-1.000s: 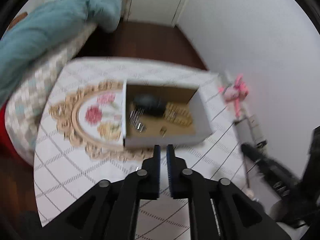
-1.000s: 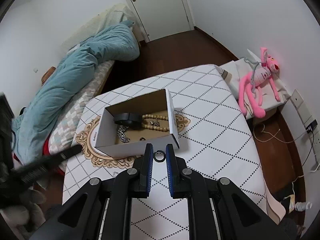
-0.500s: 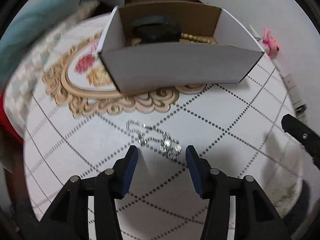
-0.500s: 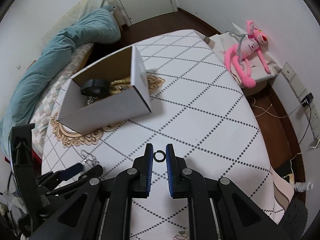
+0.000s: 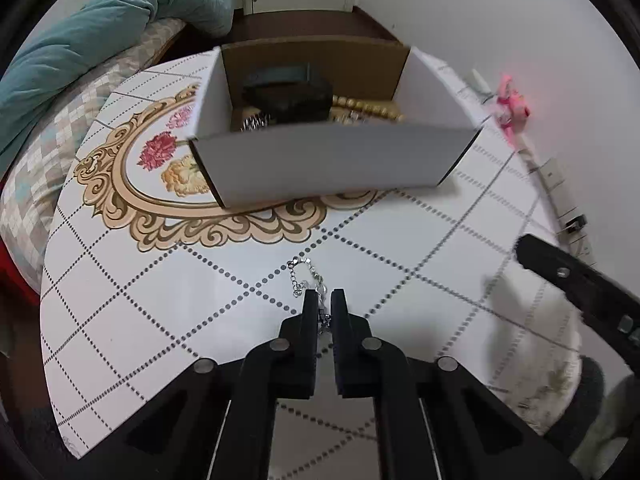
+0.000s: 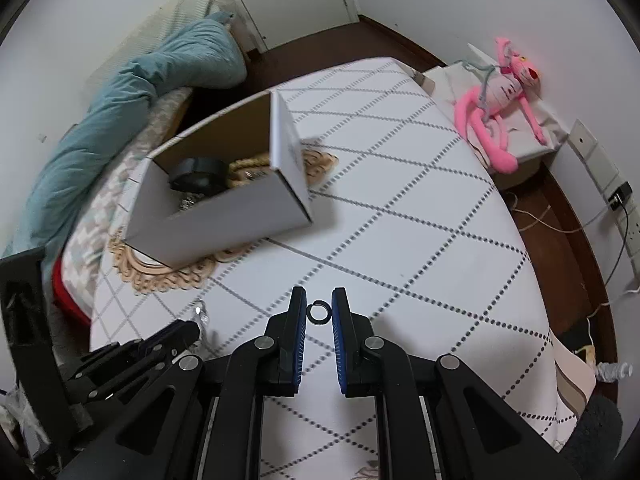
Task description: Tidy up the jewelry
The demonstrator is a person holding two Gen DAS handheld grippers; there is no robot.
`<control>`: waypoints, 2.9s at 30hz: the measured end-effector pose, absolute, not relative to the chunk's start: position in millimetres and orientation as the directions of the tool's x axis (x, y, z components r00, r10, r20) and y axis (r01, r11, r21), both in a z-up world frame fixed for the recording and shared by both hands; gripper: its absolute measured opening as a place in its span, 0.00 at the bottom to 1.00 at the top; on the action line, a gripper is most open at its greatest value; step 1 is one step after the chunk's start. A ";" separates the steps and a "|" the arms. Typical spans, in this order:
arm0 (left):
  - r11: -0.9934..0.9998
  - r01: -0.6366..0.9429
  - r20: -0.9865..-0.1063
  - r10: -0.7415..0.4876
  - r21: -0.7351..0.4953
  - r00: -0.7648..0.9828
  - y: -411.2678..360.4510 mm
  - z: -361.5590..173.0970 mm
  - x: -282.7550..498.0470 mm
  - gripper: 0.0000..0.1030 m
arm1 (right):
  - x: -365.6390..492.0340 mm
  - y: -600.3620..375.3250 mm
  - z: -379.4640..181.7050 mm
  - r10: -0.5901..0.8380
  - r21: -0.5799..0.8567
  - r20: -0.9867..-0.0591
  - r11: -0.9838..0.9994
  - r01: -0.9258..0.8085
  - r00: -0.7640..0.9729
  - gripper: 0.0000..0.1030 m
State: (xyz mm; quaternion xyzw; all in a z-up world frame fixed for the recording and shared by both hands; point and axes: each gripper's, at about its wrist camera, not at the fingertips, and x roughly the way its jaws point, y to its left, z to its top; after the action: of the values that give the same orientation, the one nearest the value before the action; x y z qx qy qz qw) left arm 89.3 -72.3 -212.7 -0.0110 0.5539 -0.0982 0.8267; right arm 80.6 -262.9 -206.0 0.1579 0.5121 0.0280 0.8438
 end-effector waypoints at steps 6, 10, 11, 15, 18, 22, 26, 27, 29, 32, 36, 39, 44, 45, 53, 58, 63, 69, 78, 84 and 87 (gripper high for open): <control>0.958 0.135 -0.867 -0.288 -0.254 0.407 -57.3 -166.1 95.6 0.04 | 87.4 -255.9 -175.1 0.265 0.346 -0.816 0.936 0.068 0.513 0.13; 0.934 0.129 -0.820 -0.355 -0.333 0.449 -44.5 -128.1 109.0 0.04 | 94.5 -254.7 -150.3 0.299 0.379 -0.783 0.925 0.038 0.545 0.13; 0.929 0.133 -0.809 -0.367 -0.346 0.459 -41.8 -119.9 114.1 0.04 | 97.8 -253.6 -143.5 0.306 0.383 -0.776 0.924 0.026 0.552 0.13; 0.917 0.157 -0.773 -0.394 -0.367 0.496 -40.9 -89.4 133.5 0.04 | 117.1 -250.4 -121.0 0.329 0.399 -0.749 0.917 -0.005 0.575 0.13; 0.916 0.172 -0.761 -0.398 -0.363 0.513 -40.5 -75.8 151.2 0.04 | 138.1 -248.1 -111.1 0.338 0.401 -0.743 0.916 -0.021 0.578 0.13; 0.919 0.175 -0.775 -0.392 -0.353 0.496 -42.0 -76.5 179.1 0.04 | 171.9 -244.5 -111.9 0.358 0.407 -0.761 0.913 -0.033 0.541 0.13; 0.915 0.174 -0.810 -0.404 -0.365 0.425 -43.4 -95.1 205.5 0.04 | 203.9 -240.4 -124.6 0.377 0.409 -0.795 0.912 -0.039 0.475 0.13; 0.916 0.170 -0.820 -0.400 -0.363 0.410 -43.9 -101.3 210.6 0.04 | 209.6 -239.2 -128.4 0.377 0.407 -0.803 0.913 -0.037 0.461 0.13; 0.919 0.171 -0.842 -0.395 -0.356 0.366 -46.4 -113.7 219.2 0.04 | 221.0 -236.6 -138.5 0.379 0.403 -0.822 0.914 -0.037 0.425 0.13; 0.940 0.130 -0.885 -0.341 -0.315 0.318 -45.2 -129.5 230.0 0.05 | 232.4 -231.8 -153.6 0.378 0.392 -0.846 0.919 -0.040 0.376 0.13; 0.966 0.072 -0.919 -0.258 -0.248 0.298 -36.8 -145.1 234.2 0.09 | 244.6 -220.2 -172.7 0.385 0.383 -0.875 0.921 -0.067 0.292 0.13; 0.980 0.039 -0.932 -0.198 -0.195 0.303 -29.1 -151.3 235.0 0.37 | 251.6 -211.4 -186.4 0.375 0.368 -0.898 0.927 -0.073 0.231 0.14; 0.994 -0.006 -0.934 -0.096 -0.105 0.344 -17.1 -153.8 233.2 0.72 | 253.8 -204.2 -194.9 0.324 0.315 -0.922 0.946 -0.075 0.213 0.26; 0.995 -0.019 -0.934 -0.087 -0.099 0.346 -13.7 -154.7 232.4 0.72 | 252.9 -203.3 -193.6 0.319 0.309 -0.923 0.948 -0.081 0.217 0.33; 0.998 -0.045 -0.930 -0.027 -0.047 0.365 -6.4 -159.1 222.8 1.00 | 240.3 -210.1 -167.5 0.227 0.213 -0.922 0.974 -0.079 0.315 0.47; 0.999 -0.051 -0.926 0.009 -0.011 0.376 -6.0 -164.4 210.1 1.00 | 225.9 -213.1 -157.1 0.108 0.087 -0.924 0.993 -0.073 0.368 0.95; 0.999 -0.046 -0.927 0.022 0.005 0.374 -10.5 -168.7 200.1 1.00 | 214.0 -214.2 -166.6 0.026 0.001 -0.934 0.998 -0.070 0.357 1.00; 0.999 -0.037 -0.923 0.043 0.031 0.384 -17.0 -166.1 191.5 1.00 | 205.5 -215.4 -174.9 0.015 -0.007 -0.936 0.998 -0.061 0.351 1.00; 0.998 -0.048 -0.909 0.058 0.042 0.414 -20.2 -138.2 169.6 1.00 | 181.7 -224.7 -148.2 0.013 0.002 -0.913 1.000 -0.026 0.407 1.00; 0.996 -0.061 -0.880 0.079 0.057 0.468 -18.6 -105.6 141.9 1.00 | 153.2 -229.1 -114.8 -0.008 -0.012 -0.881 1.000 -0.006 0.472 1.00; 0.996 -0.059 -0.853 0.085 0.064 0.515 -20.6 -81.6 124.4 1.00 | 136.0 -229.4 -92.3 -0.011 -0.016 -0.860 1.000 -0.005 0.511 1.00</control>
State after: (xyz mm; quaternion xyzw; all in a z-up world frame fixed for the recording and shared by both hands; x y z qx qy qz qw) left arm 124.4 -20.6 -81.6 0.0137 0.4906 0.0413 0.8703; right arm 136.0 -229.4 -92.3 -0.0079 0.4946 -0.0018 0.8691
